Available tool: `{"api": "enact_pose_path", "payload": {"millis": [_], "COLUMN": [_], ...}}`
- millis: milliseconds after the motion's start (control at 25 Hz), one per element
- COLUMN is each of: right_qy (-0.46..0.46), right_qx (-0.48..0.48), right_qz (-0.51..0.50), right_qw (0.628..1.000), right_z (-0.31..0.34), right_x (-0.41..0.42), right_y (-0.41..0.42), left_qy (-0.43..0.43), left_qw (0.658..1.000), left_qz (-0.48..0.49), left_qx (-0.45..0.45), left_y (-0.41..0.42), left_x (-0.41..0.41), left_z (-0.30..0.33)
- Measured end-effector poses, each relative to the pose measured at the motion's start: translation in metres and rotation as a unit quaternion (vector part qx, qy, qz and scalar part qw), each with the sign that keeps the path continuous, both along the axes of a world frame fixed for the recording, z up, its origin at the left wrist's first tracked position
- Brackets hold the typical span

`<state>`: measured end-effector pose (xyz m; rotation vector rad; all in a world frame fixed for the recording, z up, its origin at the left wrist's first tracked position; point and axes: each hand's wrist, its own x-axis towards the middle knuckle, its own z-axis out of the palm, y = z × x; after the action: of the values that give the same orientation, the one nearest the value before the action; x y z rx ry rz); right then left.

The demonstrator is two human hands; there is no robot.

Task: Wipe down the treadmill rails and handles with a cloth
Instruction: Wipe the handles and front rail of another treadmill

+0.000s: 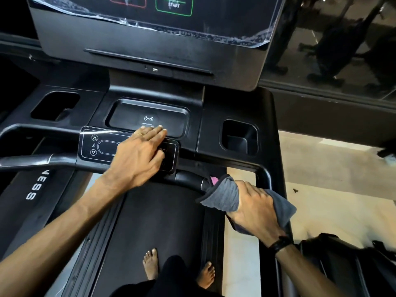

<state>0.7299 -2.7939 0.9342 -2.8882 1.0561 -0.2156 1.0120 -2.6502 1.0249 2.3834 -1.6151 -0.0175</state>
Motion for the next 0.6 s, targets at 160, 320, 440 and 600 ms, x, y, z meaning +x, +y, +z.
{"api": "enact_pose_path", "payload": {"millis": [160, 320, 440, 600], "right_qy": [0.005, 0.007, -0.006, -0.046], "right_qx": [-0.015, -0.033, -0.027, 0.021], "right_qz": [-0.001, 0.01, 0.029, 0.0], "right_qw": [1.0, 0.999, 0.999, 0.999], "right_z": [0.01, 0.025, 0.029, 0.002], "right_x": [0.031, 0.111, 0.124, 0.033], "right_y": [0.011, 0.056, 0.063, 0.02], "left_qy": [0.038, 0.068, 0.056, 0.054], "left_qw": [0.999, 0.997, 0.998, 0.998], "left_qz": [0.024, 0.017, 0.012, -0.024], "left_qx": [0.004, -0.012, -0.017, -0.017], "left_y": [0.008, -0.01, -0.022, -0.033], "left_x": [0.021, 0.002, -0.018, -0.026], "left_z": [0.002, 0.005, 0.006, 0.002]}}
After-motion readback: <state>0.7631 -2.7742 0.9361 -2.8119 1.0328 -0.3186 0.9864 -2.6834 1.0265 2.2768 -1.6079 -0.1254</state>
